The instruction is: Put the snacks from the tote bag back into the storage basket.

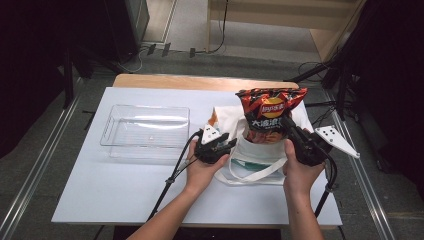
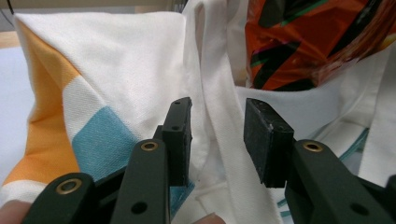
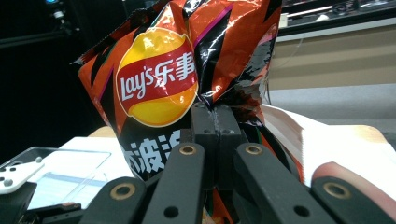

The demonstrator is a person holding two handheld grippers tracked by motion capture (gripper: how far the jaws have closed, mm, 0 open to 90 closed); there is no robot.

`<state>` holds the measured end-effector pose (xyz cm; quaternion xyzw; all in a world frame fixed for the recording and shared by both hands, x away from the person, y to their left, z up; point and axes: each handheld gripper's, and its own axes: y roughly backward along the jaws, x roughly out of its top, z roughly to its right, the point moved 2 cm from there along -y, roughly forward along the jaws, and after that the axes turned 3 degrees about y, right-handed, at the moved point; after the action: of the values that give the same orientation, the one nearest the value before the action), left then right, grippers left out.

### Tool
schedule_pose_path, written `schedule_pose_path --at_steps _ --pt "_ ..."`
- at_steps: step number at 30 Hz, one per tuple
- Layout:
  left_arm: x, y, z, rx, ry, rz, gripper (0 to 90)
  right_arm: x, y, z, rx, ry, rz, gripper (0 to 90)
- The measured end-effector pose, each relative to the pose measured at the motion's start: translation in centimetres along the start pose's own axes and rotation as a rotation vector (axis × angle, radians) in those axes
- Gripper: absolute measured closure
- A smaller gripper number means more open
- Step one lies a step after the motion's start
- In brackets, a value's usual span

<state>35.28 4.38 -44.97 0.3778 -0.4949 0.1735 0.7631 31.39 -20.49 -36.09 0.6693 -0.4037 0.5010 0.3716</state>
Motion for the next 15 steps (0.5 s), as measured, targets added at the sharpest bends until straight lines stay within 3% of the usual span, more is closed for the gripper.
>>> schedule_pose_path --at_steps 11,15 --pt "1.7 3.0 0.6 -0.012 0.010 0.103 61.0 1.3 1.3 -1.1 0.016 0.011 0.044 90.0" --pt "2.1 3.7 0.7 0.022 -0.012 0.123 60.8 1.4 1.4 -1.5 0.021 0.015 0.050 90.0"
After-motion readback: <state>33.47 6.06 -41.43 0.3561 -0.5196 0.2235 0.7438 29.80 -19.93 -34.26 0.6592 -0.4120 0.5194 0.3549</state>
